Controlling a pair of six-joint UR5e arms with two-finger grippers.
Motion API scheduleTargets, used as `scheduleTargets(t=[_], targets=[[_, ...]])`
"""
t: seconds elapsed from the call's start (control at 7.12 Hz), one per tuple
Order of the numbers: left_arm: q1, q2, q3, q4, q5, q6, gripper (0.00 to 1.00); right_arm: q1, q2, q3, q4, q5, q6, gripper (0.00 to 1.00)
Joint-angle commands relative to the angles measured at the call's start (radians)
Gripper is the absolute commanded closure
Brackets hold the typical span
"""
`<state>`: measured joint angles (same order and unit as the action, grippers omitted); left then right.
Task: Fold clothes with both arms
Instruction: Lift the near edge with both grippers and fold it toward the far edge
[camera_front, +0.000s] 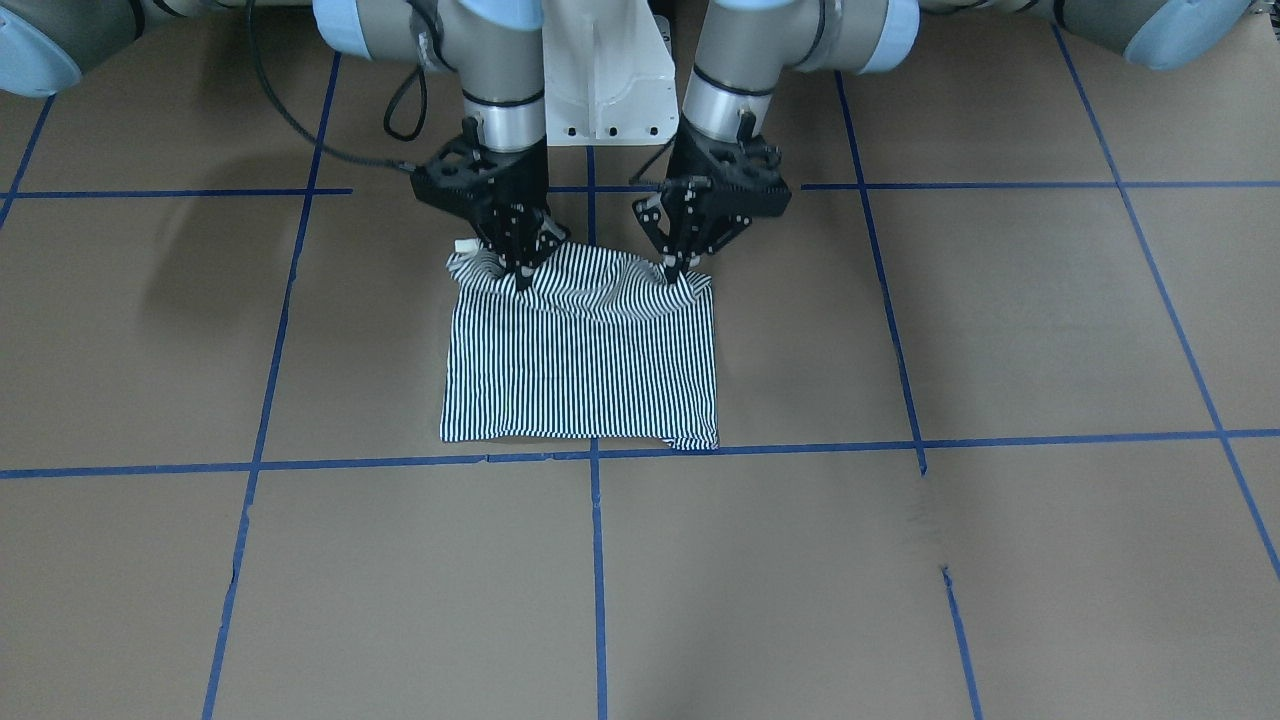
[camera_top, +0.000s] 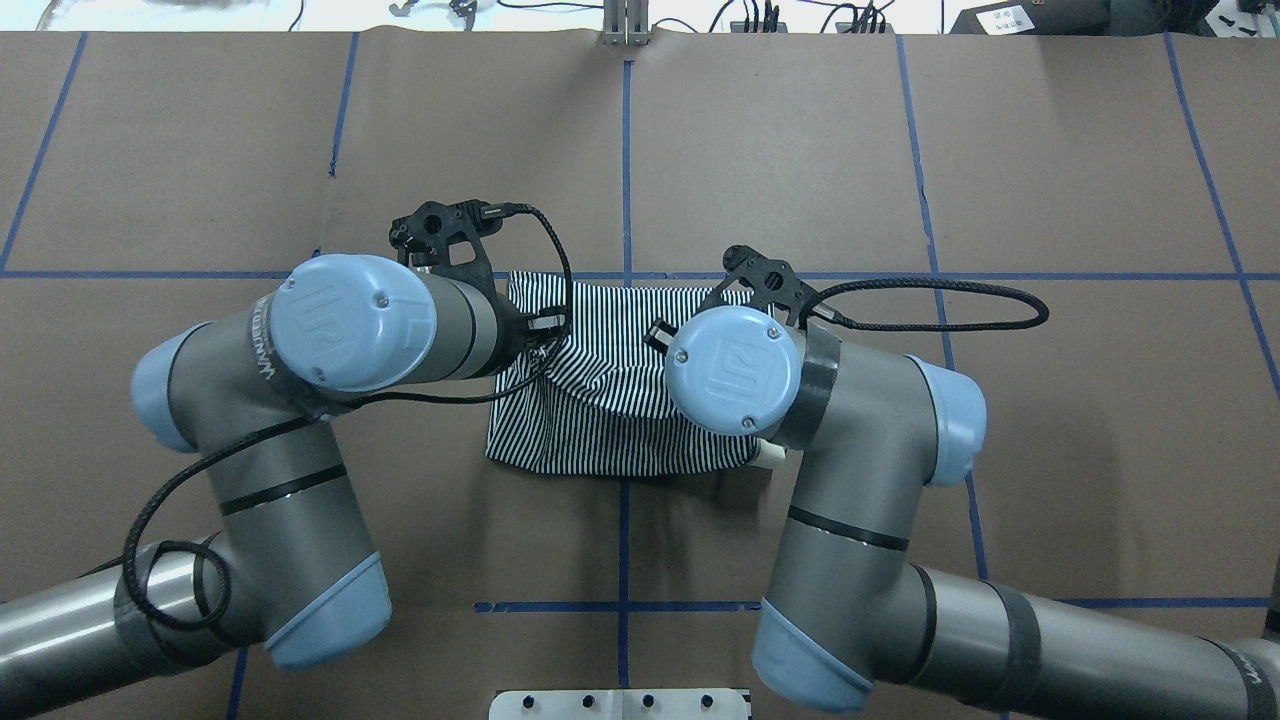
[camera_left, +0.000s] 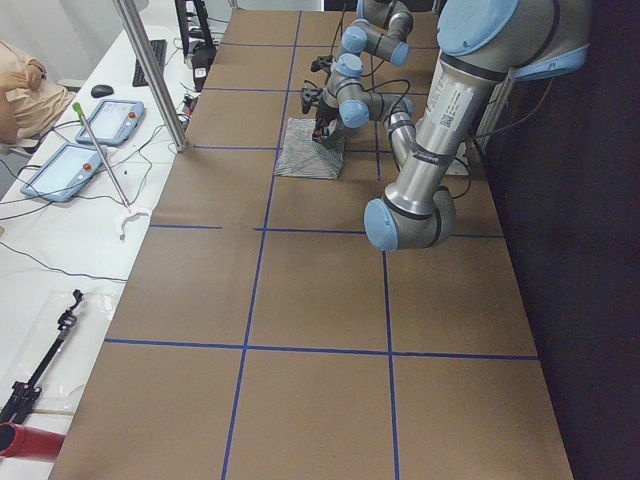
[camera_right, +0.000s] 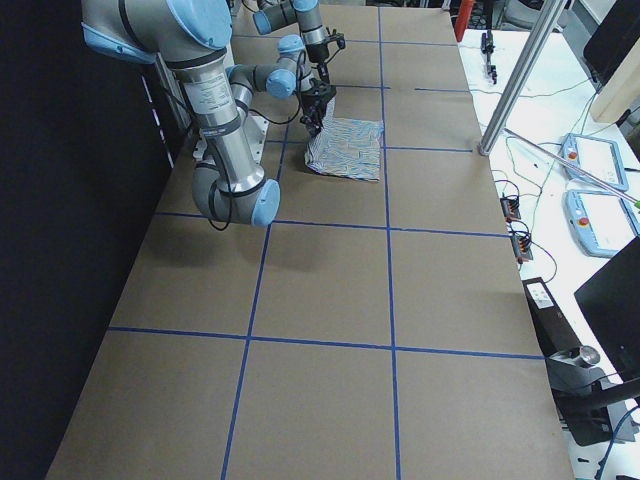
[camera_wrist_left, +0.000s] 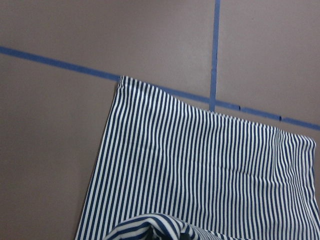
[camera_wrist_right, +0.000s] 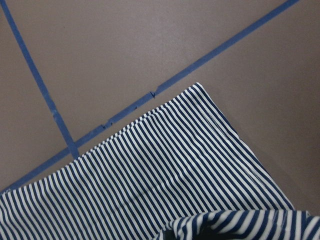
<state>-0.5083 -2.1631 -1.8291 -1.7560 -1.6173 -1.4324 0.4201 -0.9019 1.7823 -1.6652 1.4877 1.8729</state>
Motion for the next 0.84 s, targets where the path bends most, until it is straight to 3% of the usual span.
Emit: scheduleTargets(t=[0.0,0.14,0.56,0.7], targets=[[-0.032,-0.052,0.181,-0.116,0.002,0.023,1.00,0.043,0.076,-0.240,0.162,0.000,-0.021,1.00],[-0.033,-0.052,0.216,-0.153,0.004,0.049,1.00,0.054,0.096,-0.314,0.212,0.000,-0.029,1.00],[-0.036,-0.052,0.286,-0.183,0.004,0.049,1.00,0.078,0.097,-0.343,0.213,0.002,-0.092,1.00],[-0.041,-0.047,0.286,-0.184,0.004,0.084,0.08,0.085,0.101,-0.348,0.216,0.012,-0.195,0.01]])
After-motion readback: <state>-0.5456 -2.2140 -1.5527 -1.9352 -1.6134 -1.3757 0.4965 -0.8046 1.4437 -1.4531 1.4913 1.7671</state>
